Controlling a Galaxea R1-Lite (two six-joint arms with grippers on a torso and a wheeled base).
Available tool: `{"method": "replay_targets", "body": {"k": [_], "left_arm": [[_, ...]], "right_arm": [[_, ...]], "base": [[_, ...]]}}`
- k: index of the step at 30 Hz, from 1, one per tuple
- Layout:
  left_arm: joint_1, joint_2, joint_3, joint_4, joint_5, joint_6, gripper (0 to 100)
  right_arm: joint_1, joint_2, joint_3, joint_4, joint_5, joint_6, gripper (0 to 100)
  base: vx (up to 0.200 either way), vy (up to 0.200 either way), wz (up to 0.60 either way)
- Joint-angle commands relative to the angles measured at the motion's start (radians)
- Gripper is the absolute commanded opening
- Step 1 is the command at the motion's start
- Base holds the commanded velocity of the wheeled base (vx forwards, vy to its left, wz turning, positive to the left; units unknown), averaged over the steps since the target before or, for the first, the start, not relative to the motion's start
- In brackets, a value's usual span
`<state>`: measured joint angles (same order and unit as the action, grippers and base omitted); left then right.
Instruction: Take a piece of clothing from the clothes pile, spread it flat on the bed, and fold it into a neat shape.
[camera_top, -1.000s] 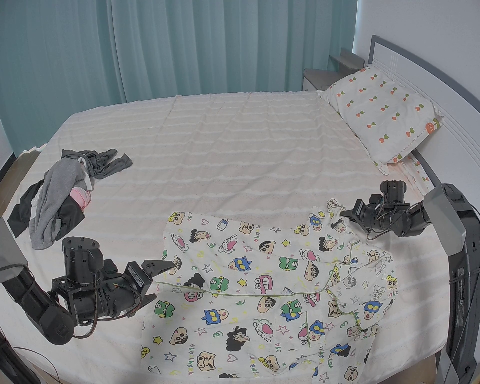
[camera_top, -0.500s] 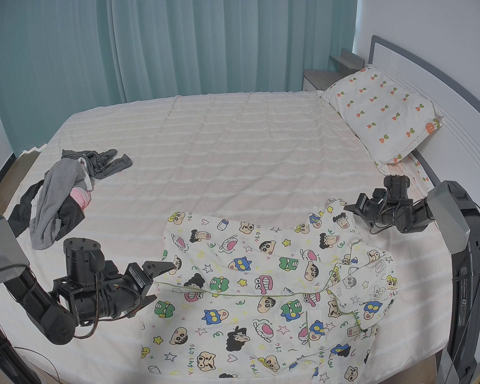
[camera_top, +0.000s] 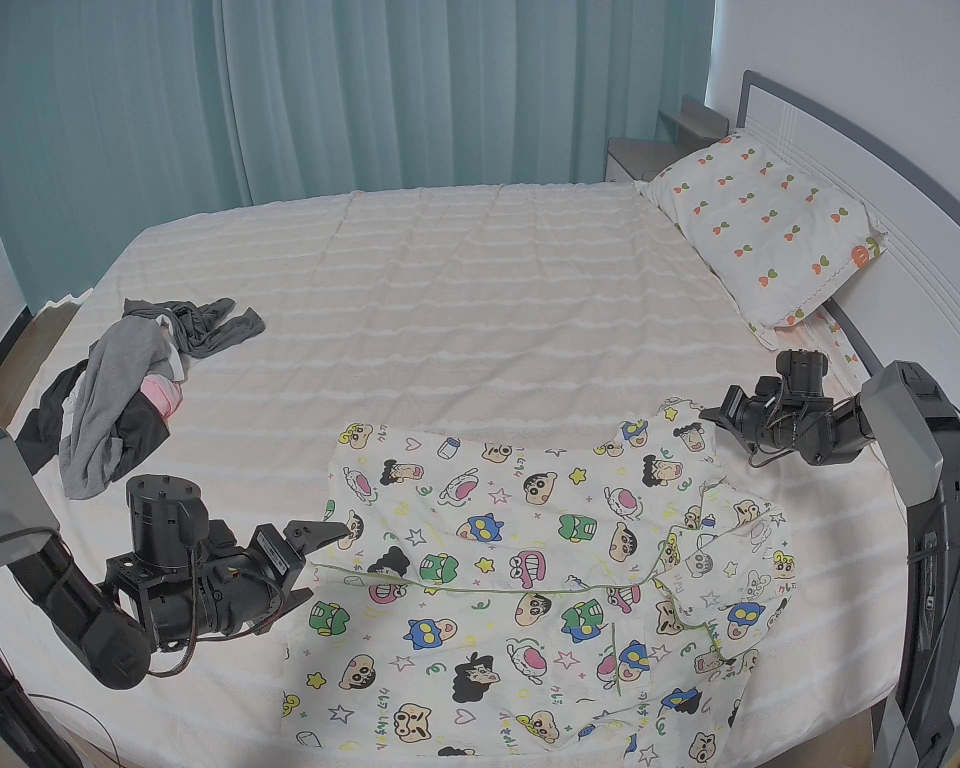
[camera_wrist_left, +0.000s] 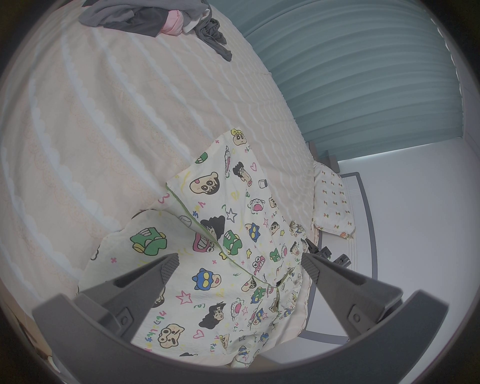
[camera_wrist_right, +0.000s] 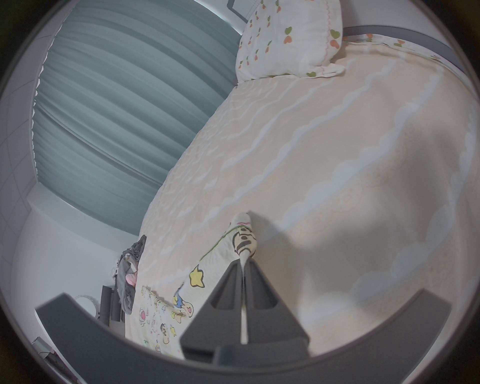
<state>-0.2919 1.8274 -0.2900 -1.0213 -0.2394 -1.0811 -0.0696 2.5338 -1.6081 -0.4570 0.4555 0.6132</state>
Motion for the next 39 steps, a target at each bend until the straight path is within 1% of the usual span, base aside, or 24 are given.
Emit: {"method": "replay_targets", "body": {"k": [1, 4, 15, 16, 20, 25, 28, 30, 33, 34, 36, 38, 39], "left_arm": [[0.000, 0.006, 0.000, 0.000, 0.000, 0.000, 100], [0.002, 0.006, -0.001, 0.000, 0.000, 0.000, 100], [0.002, 0.006, -0.001, 0.000, 0.002, -0.002, 100], [0.002, 0.006, -0.003, 0.000, 0.002, 0.000, 100], [0.004, 0.003, -0.006, 0.000, 0.003, 0.000, 100], [-0.001, -0.017, 0.000, 0.000, 0.000, -0.002, 100], [-0.006, -0.027, 0.005, 0.000, 0.000, -0.002, 100], [-0.006, -0.039, 0.014, 0.000, 0.000, -0.002, 100], [-0.007, -0.046, 0.015, 0.001, 0.000, -0.007, 100], [-0.012, -0.051, 0.015, 0.001, 0.000, -0.025, 100], [-0.023, -0.060, 0.014, 0.001, 0.002, -0.060, 100], [-0.024, -0.074, 0.017, 0.001, 0.002, -0.065, 100], [-0.024, -0.079, 0.017, 0.001, 0.003, -0.066, 100]], "right_arm": [[-0.006, 0.026, -0.007, -0.002, -0.024, -0.001, 0], [-0.009, 0.034, -0.023, -0.002, -0.040, 0.000, 0], [-0.007, 0.031, -0.013, 0.009, -0.041, 0.000, 0], [-0.007, 0.029, -0.012, 0.011, -0.041, 0.000, 100], [-0.010, -0.009, 0.004, 0.008, -0.041, 0.005, 100], [-0.012, -0.084, 0.093, -0.003, -0.047, 0.000, 100], [-0.029, -0.168, 0.174, -0.012, -0.084, 0.008, 100], [-0.056, -0.273, 0.289, -0.038, -0.083, 0.013, 100], [-0.079, -0.431, 0.467, -0.092, -0.024, 0.016, 100], [-0.076, -0.515, 0.576, -0.117, 0.018, 0.013, 100], [-0.067, -0.647, 0.757, -0.160, 0.058, -0.004, 100], [-0.052, -0.739, 0.895, -0.213, 0.069, -0.018, 100], [-0.052, -0.759, 0.924, -0.229, 0.071, -0.020, 100]], "base": [[0.000, 0.000, 0.00], [0.000, 0.000, 0.00], [0.000, 0.000, 0.00], [0.000, 0.000, 0.00], [0.000, 0.000, 0.00], [0.000, 0.000, 0.00], [0.000, 0.000, 0.00], [0.000, 0.000, 0.00], [-0.200, 0.000, 0.00], [-0.200, 0.000, 0.00], [-0.200, 0.000, 0.00], [-0.200, 0.000, 0.00], [-0.200, 0.000, 0.00]]}}
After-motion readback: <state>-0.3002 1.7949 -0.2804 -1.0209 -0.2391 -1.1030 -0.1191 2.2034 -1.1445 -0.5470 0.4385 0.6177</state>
